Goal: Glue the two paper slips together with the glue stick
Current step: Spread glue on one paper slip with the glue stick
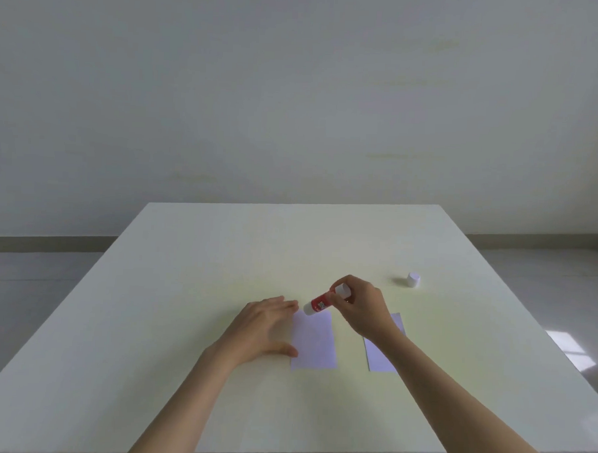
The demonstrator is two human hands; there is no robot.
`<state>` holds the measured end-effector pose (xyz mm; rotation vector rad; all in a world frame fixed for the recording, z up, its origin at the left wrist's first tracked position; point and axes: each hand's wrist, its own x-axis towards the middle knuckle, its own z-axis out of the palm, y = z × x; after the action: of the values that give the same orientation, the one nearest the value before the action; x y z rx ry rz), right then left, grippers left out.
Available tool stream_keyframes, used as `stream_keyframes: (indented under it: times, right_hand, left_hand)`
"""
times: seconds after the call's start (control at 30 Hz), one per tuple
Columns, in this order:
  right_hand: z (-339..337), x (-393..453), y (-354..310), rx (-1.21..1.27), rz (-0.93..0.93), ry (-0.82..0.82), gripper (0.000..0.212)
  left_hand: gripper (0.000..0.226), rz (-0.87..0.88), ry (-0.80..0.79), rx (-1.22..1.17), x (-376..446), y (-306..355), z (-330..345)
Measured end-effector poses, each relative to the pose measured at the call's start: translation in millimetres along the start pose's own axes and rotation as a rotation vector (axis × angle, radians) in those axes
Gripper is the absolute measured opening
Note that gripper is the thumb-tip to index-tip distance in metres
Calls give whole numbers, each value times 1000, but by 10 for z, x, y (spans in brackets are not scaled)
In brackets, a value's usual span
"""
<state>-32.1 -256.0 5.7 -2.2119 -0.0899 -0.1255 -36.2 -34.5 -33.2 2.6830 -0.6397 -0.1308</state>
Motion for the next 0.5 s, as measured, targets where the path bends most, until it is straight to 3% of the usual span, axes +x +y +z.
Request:
stream_keyframes:
  times: [0.5]
  right_hand:
    - [223, 80, -142, -137, -55, -48, 9]
  left_hand:
    - [89, -5, -68, 125, 30, -60, 55]
